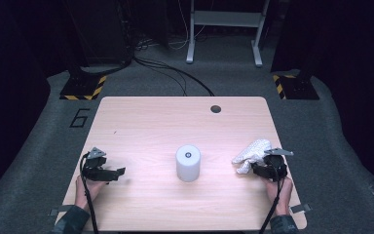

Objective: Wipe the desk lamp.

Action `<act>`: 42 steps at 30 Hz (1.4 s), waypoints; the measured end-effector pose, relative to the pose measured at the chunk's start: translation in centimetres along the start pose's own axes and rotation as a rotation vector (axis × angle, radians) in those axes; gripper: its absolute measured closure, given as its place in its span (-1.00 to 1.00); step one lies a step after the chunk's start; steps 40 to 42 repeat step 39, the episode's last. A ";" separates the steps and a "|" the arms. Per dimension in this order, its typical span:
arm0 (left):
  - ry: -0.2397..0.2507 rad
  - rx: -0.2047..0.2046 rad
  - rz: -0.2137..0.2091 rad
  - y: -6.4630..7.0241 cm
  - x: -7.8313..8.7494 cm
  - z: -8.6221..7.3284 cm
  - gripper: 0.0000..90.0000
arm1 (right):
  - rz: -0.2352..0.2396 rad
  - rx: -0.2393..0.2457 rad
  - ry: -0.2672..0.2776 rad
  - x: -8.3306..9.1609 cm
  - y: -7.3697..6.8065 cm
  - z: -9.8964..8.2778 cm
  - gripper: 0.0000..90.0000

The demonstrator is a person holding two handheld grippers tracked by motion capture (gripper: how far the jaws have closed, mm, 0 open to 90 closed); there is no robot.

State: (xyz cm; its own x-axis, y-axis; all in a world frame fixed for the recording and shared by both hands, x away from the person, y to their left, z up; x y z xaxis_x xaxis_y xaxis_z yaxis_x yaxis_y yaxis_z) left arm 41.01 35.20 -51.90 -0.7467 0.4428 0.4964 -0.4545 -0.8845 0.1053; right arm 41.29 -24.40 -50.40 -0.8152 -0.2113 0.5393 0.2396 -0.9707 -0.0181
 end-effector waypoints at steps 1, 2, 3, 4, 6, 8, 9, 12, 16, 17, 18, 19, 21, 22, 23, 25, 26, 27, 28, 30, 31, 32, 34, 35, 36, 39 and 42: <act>0.000 -0.006 0.004 -0.1 0.2 -0.1 -1.00 | 0.003 -0.008 0.003 0.2 0.0 0.0 -0.39; -0.020 -0.007 0.003 -0.2 0.5 -0.1 -1.00 | 0.007 -0.003 0.011 0.6 0.1 0.0 -0.50; -0.018 -0.011 0.003 -0.2 0.6 -0.2 -1.00 | 0.005 -0.001 0.011 0.9 0.0 -0.1 -0.58; -0.022 -0.009 0.008 -0.3 0.8 -0.3 -1.00 | 0.005 -0.007 0.020 1.2 0.0 -0.1 -0.66; -0.014 -0.015 0.022 -0.3 0.9 -0.6 -1.00 | 0.015 0.003 0.010 1.9 0.0 -0.3 -0.70; -0.027 -0.017 0.025 -0.4 1.3 -0.9 -1.00 | 0.024 0.013 0.005 2.6 0.1 -0.7 -0.80; -0.037 -0.025 0.026 -0.5 1.4 -1.0 -1.00 | 0.021 0.014 -0.002 2.8 0.1 -0.9 -0.83; -0.047 -0.024 0.039 -0.5 1.7 -1.6 -1.00 | 0.021 0.007 -0.014 3.5 0.1 -1.9 -0.93; -0.053 -0.037 0.064 -0.6 2.0 -2.4 -1.00 | 0.013 -0.013 -0.033 4.3 0.4 -4.1 -0.97; -0.056 -0.040 0.068 -0.6 2.0 -2.5 -1.00 | 0.009 -0.009 -0.037 4.4 0.5 -4.7 -0.97; -0.068 -0.042 0.064 -0.6 2.1 -2.7 -1.00 | 0.006 -0.011 -0.041 4.4 0.6 -5.2 -0.98; -0.070 -0.051 0.073 -0.7 2.0 -2.8 -1.00 | 0.004 -0.006 -0.050 4.5 0.7 -5.6 -0.98; -0.042 -0.042 0.084 -0.7 1.9 -3.0 -1.00 | -0.013 0.002 -0.048 4.6 0.6 -6.3 -1.00; -0.046 -0.047 0.087 -0.7 2.0 -3.1 -1.00 | -0.013 0.004 -0.029 4.7 0.7 -6.6 -1.00; -0.043 -0.057 0.089 -0.7 2.0 -3.1 -1.00 | -0.012 0.009 -0.007 4.8 0.7 -6.8 -1.00; -0.032 -0.064 0.099 -0.6 2.0 -3.3 -1.00 | -0.008 0.010 -0.007 4.8 0.7 -6.9 -1.00; -0.021 -0.065 0.103 -0.5 2.0 -3.4 -1.00 | -0.011 0.006 0.012 4.8 0.7 -7.0 -1.00; -0.022 -0.065 0.102 -0.5 2.0 -3.4 -1.00 | -0.007 0.010 0.010 4.8 0.7 -7.0 -1.00; -0.023 -0.064 0.103 -0.5 2.0 -3.4 -1.00 | -0.006 0.011 0.005 4.8 0.7 -6.9 -1.00; -0.028 -0.064 0.103 -0.5 2.0 -3.4 -1.00 | -0.008 0.010 0.008 4.8 0.7 -7.0 -1.00; -0.022 -0.063 0.104 -0.5 2.0 -3.4 -1.00 | -0.008 0.010 0.008 4.8 0.7 -7.0 -1.00; -0.036 -0.064 0.100 -0.5 2.1 -3.4 -1.00 | -0.009 0.010 0.010 4.8 0.7 -7.0 -1.00; -0.035 -0.065 0.100 -0.5 2.1 -3.4 -1.00 | -0.011 0.006 0.010 4.8 0.7 -7.0 -1.00; -0.036 -0.064 0.100 -0.5 2.1 -3.4 -1.00 | -0.013 0.004 0.008 4.8 0.7 -7.0 -1.00; -0.035 -0.065 0.099 -0.5 2.1 -3.4 -1.00 | -0.014 0.004 0.007 4.8 0.7 -7.0 -1.00; -0.031 -0.064 0.097 -0.4 2.0 -3.4 -1.00 | -0.014 0.005 0.007 4.8 0.7 -7.0 -1.00; -0.031 -0.064 0.097 -0.4 2.0 -3.4 -1.00 | -0.014 0.005 0.007 4.8 0.7 -7.0 -1.00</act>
Point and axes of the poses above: each handheld gripper's, and its own axes: x roughly backward along the jaws, z roughly out of its top, y roughly to its right, the point moved 1 cm from there along -x, roughly forward along the jaws, and after that the axes turned 12 degrees about y, right-handed, at the moved point
